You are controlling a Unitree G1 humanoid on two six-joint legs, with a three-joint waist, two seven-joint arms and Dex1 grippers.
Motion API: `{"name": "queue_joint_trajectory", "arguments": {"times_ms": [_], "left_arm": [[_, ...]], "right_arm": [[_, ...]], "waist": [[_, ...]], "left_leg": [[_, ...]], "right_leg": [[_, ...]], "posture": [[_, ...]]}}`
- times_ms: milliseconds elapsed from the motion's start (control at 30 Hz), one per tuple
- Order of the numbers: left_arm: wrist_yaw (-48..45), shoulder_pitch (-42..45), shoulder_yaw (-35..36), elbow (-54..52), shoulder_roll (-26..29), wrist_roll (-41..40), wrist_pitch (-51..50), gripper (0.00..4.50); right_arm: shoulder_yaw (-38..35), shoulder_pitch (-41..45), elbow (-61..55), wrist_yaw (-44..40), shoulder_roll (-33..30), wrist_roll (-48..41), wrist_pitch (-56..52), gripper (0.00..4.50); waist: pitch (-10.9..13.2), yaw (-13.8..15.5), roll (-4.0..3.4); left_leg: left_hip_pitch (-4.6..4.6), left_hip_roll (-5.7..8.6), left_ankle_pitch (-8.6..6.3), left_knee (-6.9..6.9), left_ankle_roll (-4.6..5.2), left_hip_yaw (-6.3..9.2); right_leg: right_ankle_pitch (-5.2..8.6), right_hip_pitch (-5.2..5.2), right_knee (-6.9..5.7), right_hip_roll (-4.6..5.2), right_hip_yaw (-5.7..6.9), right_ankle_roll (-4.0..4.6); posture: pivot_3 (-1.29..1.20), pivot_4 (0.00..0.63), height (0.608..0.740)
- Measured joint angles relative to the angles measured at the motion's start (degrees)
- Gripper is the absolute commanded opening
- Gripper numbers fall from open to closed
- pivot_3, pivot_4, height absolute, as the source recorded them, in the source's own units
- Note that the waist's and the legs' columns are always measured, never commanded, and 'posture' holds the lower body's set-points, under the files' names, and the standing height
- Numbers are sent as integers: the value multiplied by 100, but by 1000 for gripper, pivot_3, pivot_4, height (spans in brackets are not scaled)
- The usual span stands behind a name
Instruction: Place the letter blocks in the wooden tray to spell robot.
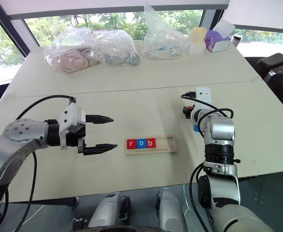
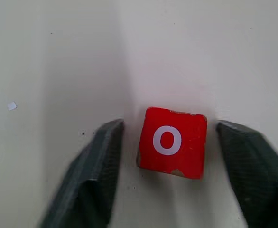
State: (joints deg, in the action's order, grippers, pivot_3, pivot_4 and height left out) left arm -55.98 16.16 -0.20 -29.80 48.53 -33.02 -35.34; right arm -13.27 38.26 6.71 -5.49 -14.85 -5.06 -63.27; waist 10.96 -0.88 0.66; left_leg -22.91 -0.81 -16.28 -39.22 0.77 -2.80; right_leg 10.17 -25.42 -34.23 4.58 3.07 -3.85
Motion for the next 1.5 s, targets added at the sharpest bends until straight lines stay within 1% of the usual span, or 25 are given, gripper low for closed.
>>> {"name": "queue_joint_trajectory", "arguments": {"times_ms": [33,167,300,433,500,600,700,767,833,1000,1067,1300,1367,1433,1467,1500], "left_arm": [[1,0,-1,0,-1,1,0,4500],[1,8,-25,4,-31,10,16,4500],[-18,36,-115,42,-80,48,95,4500],[-80,83,-171,188,-158,135,200,4500],[-142,131,-211,274,-176,179,255,4500],[-245,183,-250,346,-185,216,334,4500],[-372,275,-248,435,-205,180,335,4500],[-478,363,-245,457,-204,162,346,4500],[-538,457,-271,528,-206,190,381,4500],[-602,497,-321,684,-255,247,455,4500],[-609,498,-323,693,-255,254,466,4500],[-588,503,-327,692,-256,265,469,4500],[-570,501,-328,688,-259,266,469,4500],[-536,498,-329,657,-261,265,468,4500],[-520,495,-329,640,-262,265,467,4500],[-506,485,-329,626,-262,265,463,4500]], "right_arm": [[42,0,-20,7,-1,1,-8,1179],[272,-60,-263,-14,-72,11,-163,1180],[512,-326,-992,-134,-512,25,-676,1180],[319,-795,-2627,-345,-880,-187,-1864,1180],[25,-1276,-3746,-479,-920,-394,-2529,1180],[-276,-2163,-4881,-563,-865,-727,-2879,1180],[-414,-2743,-5642,-494,-666,-999,-2882,1180],[-415,-3003,-5902,-364,-457,-1141,-2882,1180],[-390,-3091,-5927,-262,-383,-1224,-2882,1180],[-331,-3122,-5907,24,-351,-1285,-2882,1180],[-281,-3138,-5812,130,-242,-1319,-2882,1180],[-121,-3175,-5543,371,-80,-1319,-2882,1180],[-95,-3136,-5485,415,-51,-1318,-2882,2231],[-74,-3096,-5460,438,-43,-1319,-2882,3138],[-72,-3095,-5460,437,-56,-1327,-2882,3654],[-70,-3095,-5460,403,-127,-1368,-2882,4273]], "waist": [[0,-1,0],[0,-5,0],[2,28,-4],[2,33,-4],[0,45,-1],[0,37,-1],[0,6,-1],[0,7,-1],[0,14,-2],[0,20,-2],[0,21,-2],[-1,21,-2],[-1,20,-2],[-1,20,-2],[-1,21,-2],[0,21,-2]], "left_leg": [[1,0,0,0,0,0],[1,-1,0,3,0,0],[-13,1,0,5,0,3],[-25,1,-1,6,0,6],[-29,-1,-1,6,1,12],[-30,-1,-1,6,0,11],[-26,-5,-1,4,0,7],[-23,-7,-1,4,-1,7],[-23,-6,-1,4,-1,7],[-39,-4,-1,4,-1,6],[-43,-4,-1,5,-1,6],[-43,-3,0,4,-1,6],[-43,-3,0,4,-1,6],[-43,-4,0,4,-1,6],[-43,-4,0,4,-1,7],[-43,-3,0,4,-1,6]], "right_leg": [[0,0,0,0,0,0],[0,-1,0,0,0,0],[3,-10,3,3,1,-4],[4,-19,5,4,2,-6],[5,-21,5,3,8,-9],[13,-23,6,3,8,-17],[17,-23,7,4,6,-25],[17,-23,5,3,7,-23],[16,-24,5,3,6,-22],[13,-35,9,4,6,-17],[3,-40,9,3,5,-2],[13,-41,7,3,5,-18],[14,-41,7,3,5,-19],[13,-41,7,3,4,-18],[12,-41,7,3,5,-17],[12,-41,7,3,4,-16]], "posture": [[0,150,740],[0,150,740],[0,150,740],[0,150,740],[0,150,740],[0,150,740],[0,150,740],[0,150,740],[0,150,740],[0,150,740],[0,150,740],[0,150,740],[0,150,740],[0,150,740],[0,150,740],[0,150,740]]}}
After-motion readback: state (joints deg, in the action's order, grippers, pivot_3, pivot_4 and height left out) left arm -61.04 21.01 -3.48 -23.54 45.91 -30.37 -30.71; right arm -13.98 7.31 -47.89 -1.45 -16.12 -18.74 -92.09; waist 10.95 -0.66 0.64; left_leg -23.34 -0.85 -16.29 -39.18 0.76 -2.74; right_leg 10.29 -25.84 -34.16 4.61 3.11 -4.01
